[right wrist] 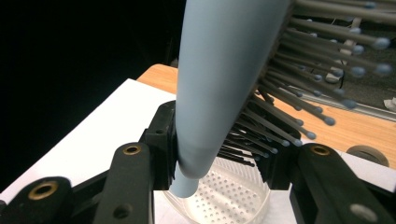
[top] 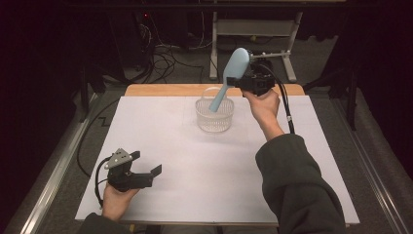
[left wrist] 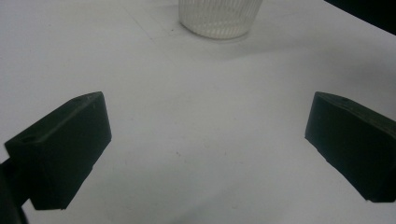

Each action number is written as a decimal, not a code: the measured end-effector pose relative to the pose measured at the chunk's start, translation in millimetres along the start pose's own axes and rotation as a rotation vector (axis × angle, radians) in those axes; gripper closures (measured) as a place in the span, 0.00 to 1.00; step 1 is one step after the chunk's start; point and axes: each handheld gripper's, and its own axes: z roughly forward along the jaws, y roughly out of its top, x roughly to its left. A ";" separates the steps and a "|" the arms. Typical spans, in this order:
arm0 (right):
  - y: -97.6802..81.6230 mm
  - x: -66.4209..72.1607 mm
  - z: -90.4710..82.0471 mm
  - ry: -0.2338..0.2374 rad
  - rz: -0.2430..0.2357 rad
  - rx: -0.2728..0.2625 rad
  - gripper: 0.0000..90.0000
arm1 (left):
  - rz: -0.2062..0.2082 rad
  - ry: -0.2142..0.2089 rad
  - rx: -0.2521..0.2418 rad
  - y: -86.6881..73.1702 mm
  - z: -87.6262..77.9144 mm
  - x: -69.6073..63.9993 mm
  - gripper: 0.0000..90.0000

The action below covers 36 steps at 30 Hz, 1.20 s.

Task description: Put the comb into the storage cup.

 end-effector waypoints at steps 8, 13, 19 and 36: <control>-2.9 3.1 10.4 -0.005 -0.012 0.019 0.62 | -0.001 -0.003 0.001 -0.1 0.4 0.1 0.00; -4.3 4.8 15.0 -0.009 -0.022 0.026 0.62 | 0.006 -0.001 0.004 -0.2 0.7 -0.6 0.00; -5.4 6.5 18.8 -0.010 -0.027 0.030 0.62 | 0.004 -0.002 0.003 -0.2 0.5 -0.3 0.00; -9.2 6.7 28.6 -0.023 -0.039 0.049 0.62 | 0.005 -0.003 0.002 -0.6 0.4 -1.0 0.00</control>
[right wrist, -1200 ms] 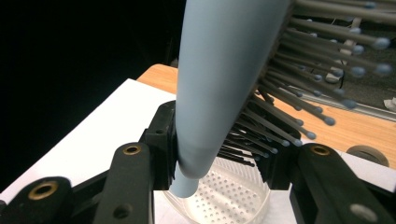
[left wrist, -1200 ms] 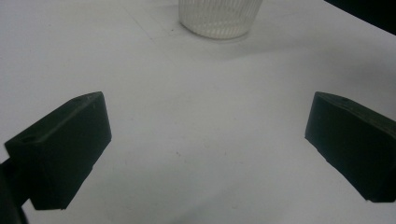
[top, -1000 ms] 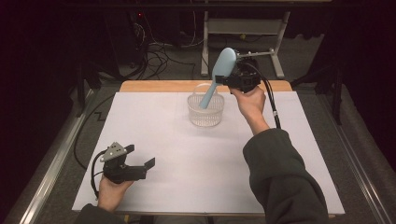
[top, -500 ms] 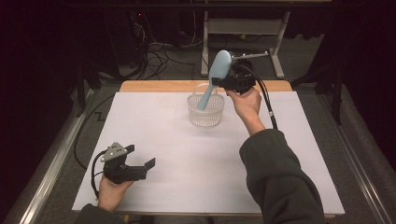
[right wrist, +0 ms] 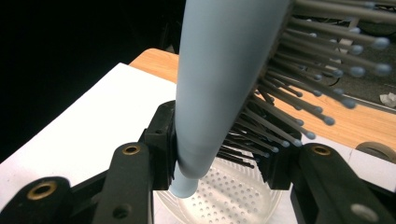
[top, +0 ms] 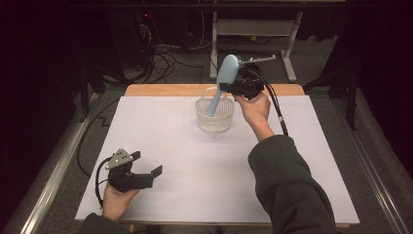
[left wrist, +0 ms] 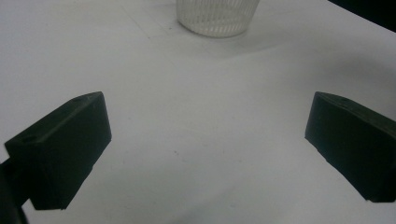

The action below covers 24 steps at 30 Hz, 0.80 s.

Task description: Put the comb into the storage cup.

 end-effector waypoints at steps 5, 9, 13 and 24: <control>-1.5 0.2 3.1 -0.003 0.000 0.007 0.62 | -0.001 0.000 -0.001 -0.2 -0.1 0.0 0.00; -3.3 -0.1 5.9 -0.004 0.003 0.009 0.62 | -0.002 0.000 -0.002 -0.4 -0.4 0.2 0.00; -4.6 -0.6 7.8 -0.006 0.004 0.014 0.62 | -0.002 0.001 -0.003 -0.5 -0.5 0.4 0.00; -7.4 -0.2 12.0 -0.012 0.003 0.016 0.62 | -0.002 0.000 -0.002 -0.5 -0.4 0.3 0.00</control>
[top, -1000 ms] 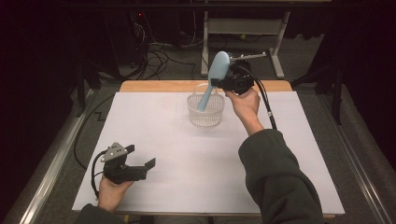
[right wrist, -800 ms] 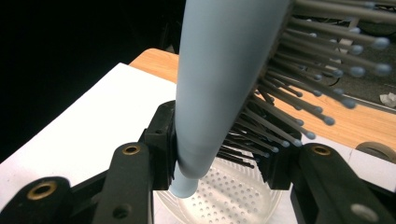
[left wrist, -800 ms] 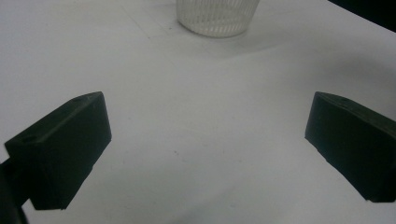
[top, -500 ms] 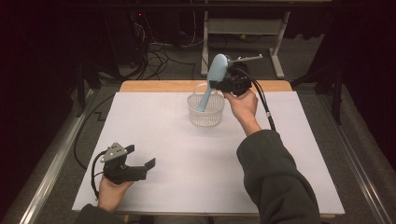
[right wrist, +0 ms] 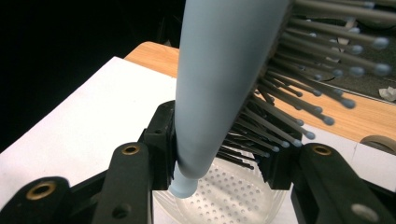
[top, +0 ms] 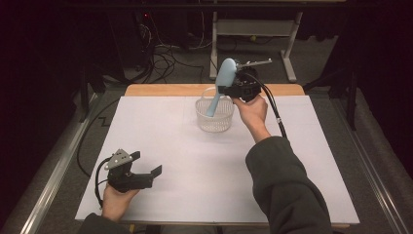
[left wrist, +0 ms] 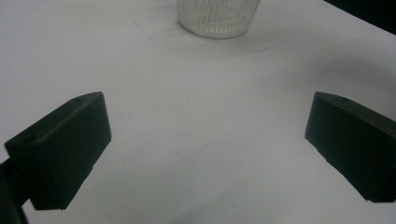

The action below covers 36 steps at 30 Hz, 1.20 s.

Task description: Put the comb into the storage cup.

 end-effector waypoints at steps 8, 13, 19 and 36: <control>-3.3 1.5 5.9 -0.003 -0.003 0.010 0.61 | -0.001 -0.001 0.000 -0.1 0.1 0.0 0.00; -5.0 3.7 9.3 -0.005 -0.012 0.022 0.61 | -0.002 -0.003 0.002 0.0 0.4 0.4 0.00; -6.8 6.8 12.5 -0.011 -0.027 0.030 0.61 | -0.002 -0.004 0.002 -0.1 0.5 0.4 0.00; -16.6 2.4 19.7 -0.019 -0.013 0.039 0.61 | -0.002 -0.005 0.005 0.0 1.3 0.5 0.00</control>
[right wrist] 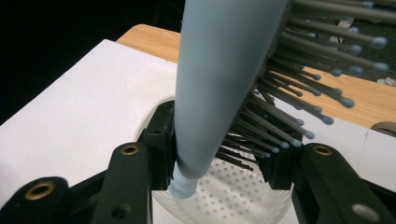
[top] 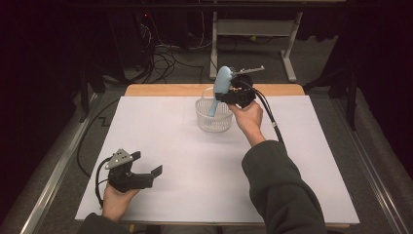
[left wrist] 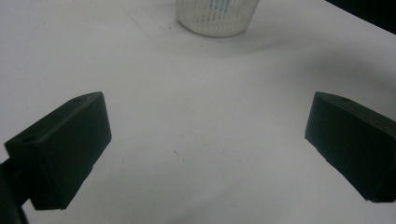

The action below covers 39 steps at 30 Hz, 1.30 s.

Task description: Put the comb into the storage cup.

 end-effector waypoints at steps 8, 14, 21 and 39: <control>-1.6 2.2 3.8 0.002 -0.005 0.001 0.61 | 0.000 0.000 -0.001 -0.1 -0.4 0.0 0.00; -3.7 3.7 8.0 -0.001 -0.007 0.013 0.61 | 0.000 0.000 -0.002 -0.2 -0.6 0.1 0.00; -4.7 5.3 10.1 -0.002 -0.009 0.016 0.60 | -0.001 -0.001 -0.002 -0.2 -0.8 0.1 0.00; -7.6 5.6 15.7 -0.005 -0.013 0.022 0.60 | -0.001 -0.007 -0.003 -0.2 -1.3 0.0 0.00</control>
